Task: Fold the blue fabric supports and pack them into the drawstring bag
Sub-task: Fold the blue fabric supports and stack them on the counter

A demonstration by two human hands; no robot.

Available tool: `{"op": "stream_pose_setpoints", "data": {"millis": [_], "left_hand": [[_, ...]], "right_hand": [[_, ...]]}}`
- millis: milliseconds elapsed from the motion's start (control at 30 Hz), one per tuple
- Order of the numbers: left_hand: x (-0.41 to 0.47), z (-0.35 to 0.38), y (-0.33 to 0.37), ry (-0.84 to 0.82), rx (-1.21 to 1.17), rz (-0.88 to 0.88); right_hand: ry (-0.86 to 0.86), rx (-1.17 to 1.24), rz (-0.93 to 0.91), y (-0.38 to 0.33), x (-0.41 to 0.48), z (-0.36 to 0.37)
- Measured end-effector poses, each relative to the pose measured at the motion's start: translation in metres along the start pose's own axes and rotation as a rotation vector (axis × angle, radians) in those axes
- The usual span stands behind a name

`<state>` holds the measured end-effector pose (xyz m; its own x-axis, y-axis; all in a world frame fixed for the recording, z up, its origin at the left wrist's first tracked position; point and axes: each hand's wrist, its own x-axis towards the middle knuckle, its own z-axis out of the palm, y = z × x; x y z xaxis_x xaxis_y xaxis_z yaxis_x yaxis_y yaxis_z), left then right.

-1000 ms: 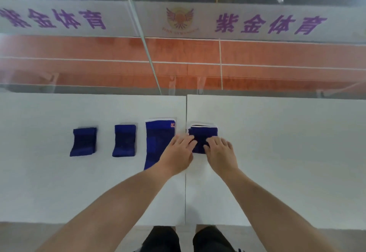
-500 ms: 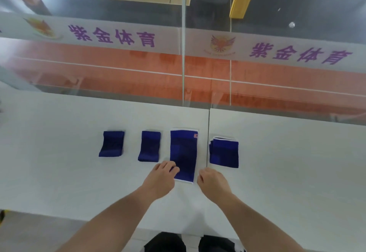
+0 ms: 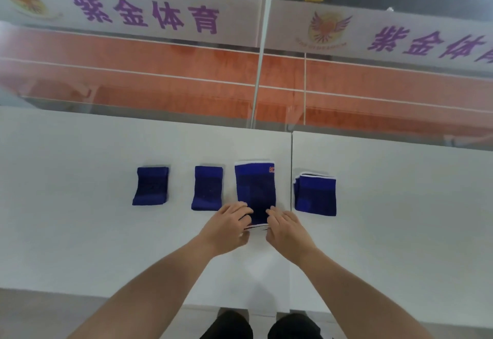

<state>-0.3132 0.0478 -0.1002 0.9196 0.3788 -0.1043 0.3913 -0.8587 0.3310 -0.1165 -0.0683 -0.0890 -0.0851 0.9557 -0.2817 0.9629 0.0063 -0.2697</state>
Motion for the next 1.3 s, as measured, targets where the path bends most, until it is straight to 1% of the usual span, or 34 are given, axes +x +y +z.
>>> {"op": "stream_pose_setpoints", "data": {"millis": [33,100,133,167,233,333,433,500,567,633,733,800,833,867,900,933,967,1000,1033,1100,1167,1233,1300], "left_hand": [[-0.001,-0.002,-0.001,-0.045,-0.049,-0.009],[-0.003,-0.009,-0.006,-0.148,-0.137,-0.040],[-0.002,-0.012,-0.008,-0.178,-0.179,-0.047],[-0.002,-0.015,-0.010,-0.185,-0.215,-0.043],[0.001,-0.018,-0.010,-0.146,-0.250,-0.033],[0.004,-0.020,-0.002,-0.125,-0.399,-0.179],[0.005,-0.021,0.004,-0.088,-0.575,-0.341],[0.006,-0.024,0.009,-0.032,-0.648,-0.424],[0.009,-0.027,0.015,-0.023,-0.693,-0.533],[0.014,-0.027,0.019,0.005,-0.733,-0.651],[0.026,-0.020,0.023,0.132,-0.775,-0.818],[0.034,-0.016,0.028,0.236,-0.798,-0.873],[0.036,-0.015,0.031,0.306,-0.748,-0.876],[0.038,-0.011,0.032,0.371,-0.610,-0.841],[0.040,-0.008,0.033,0.392,-0.403,-0.761],[0.041,-0.003,0.035,0.365,-0.206,-0.638],[0.042,0.004,0.035,0.297,-0.072,-0.507],[0.042,0.010,0.035,0.216,-0.004,-0.409],[0.041,0.016,0.035,0.137,0.030,-0.370],[0.037,0.030,0.033,0.024,0.058,-0.413],[0.032,0.040,0.031,-0.009,0.090,-0.444],[0.030,0.043,0.030,-0.012,0.102,-0.432],[0.034,0.040,0.029,-0.054,0.102,-0.421]], "right_hand": [[-0.037,0.063,0.008,0.000,0.000,-0.007],[-0.127,0.240,0.116,0.000,-0.003,-0.026],[-0.152,0.285,0.158,0.000,-0.006,-0.034],[-0.178,0.300,0.181,0.001,-0.010,-0.041],[-0.221,0.326,0.217,0.003,-0.017,-0.050],[-0.245,0.389,0.258,0.008,-0.029,-0.058],[-0.195,0.393,0.254,0.013,-0.035,-0.056],[-0.158,0.461,0.290,0.014,-0.028,-0.048],[-0.074,0.537,0.369,0.015,-0.014,-0.038],[0.006,0.547,0.484,0.015,0.002,-0.030],[0.089,0.523,0.583,0.011,0.016,-0.022],[0.131,0.429,0.602,0.010,0.022,-0.017],[0.149,0.367,0.598,0.010,0.024,-0.015],[0.173,0.295,0.576,0.010,0.028,-0.013],[0.201,0.225,0.548,0.009,0.030,-0.013],[0.221,0.160,0.523,0.009,0.033,-0.011],[0.234,0.106,0.503,0.009,0.035,-0.012],[0.240,0.056,0.474,0.010,0.035,-0.010],[0.242,0.004,0.425,0.012,0.034,-0.008],[0.226,-0.079,0.277,0.017,0.028,0.000],[0.199,-0.136,0.136,0.021,0.020,0.010],[0.164,-0.197,0.087,0.023,0.014,0.017],[0.096,-0.223,0.105,0.023,0.013,0.019]]}}
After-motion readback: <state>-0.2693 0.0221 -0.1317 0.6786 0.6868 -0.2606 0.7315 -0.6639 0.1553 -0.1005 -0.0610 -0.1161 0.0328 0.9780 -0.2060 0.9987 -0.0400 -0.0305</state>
